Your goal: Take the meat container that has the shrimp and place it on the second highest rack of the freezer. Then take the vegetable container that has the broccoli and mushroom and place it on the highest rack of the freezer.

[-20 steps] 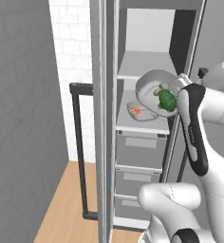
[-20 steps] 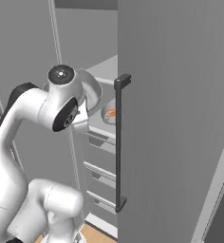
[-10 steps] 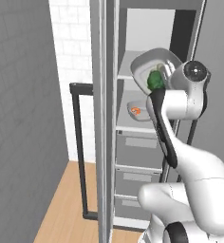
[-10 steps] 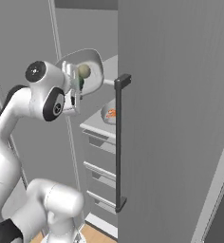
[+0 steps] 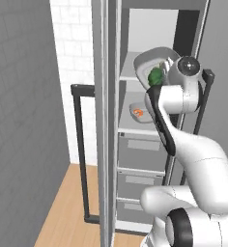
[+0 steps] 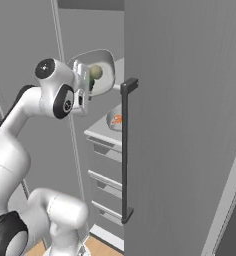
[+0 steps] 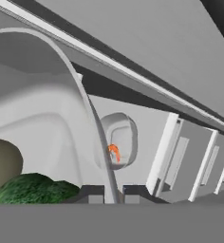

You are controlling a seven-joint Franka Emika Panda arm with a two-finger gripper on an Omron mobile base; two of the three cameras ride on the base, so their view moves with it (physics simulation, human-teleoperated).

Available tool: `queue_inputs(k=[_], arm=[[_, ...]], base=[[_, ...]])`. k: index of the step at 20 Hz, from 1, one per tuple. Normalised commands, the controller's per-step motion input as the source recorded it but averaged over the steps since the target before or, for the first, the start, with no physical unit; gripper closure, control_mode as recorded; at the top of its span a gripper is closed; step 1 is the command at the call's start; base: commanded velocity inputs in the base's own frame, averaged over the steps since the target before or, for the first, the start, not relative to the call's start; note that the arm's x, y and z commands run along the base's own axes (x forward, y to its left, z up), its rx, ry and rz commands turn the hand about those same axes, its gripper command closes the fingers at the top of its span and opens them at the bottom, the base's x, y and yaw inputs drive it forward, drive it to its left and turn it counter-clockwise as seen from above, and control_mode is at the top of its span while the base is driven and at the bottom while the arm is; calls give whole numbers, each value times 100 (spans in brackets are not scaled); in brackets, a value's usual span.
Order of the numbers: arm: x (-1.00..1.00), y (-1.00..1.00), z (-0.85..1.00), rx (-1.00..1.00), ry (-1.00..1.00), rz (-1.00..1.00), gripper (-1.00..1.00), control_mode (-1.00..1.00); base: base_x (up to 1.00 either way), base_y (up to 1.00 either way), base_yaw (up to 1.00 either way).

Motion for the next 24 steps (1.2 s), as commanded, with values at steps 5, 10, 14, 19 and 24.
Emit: queue_inputs(k=[5, 10, 14, 19, 24], arm=[[83, 0, 0, 10, 1, -15, 100, -100], [78, 0, 11, 0, 1, -4, 100, -100], [67, 0, 10, 1, 0, -2, 100, -100], [54, 0, 6, 1, 0, 0, 100, -100], [30, 0, 6, 0, 0, 0, 100, -100]], base=[[0, 0, 0], [0, 0, 0], [0, 0, 0], [0, 0, 0], [0, 0, 0]])
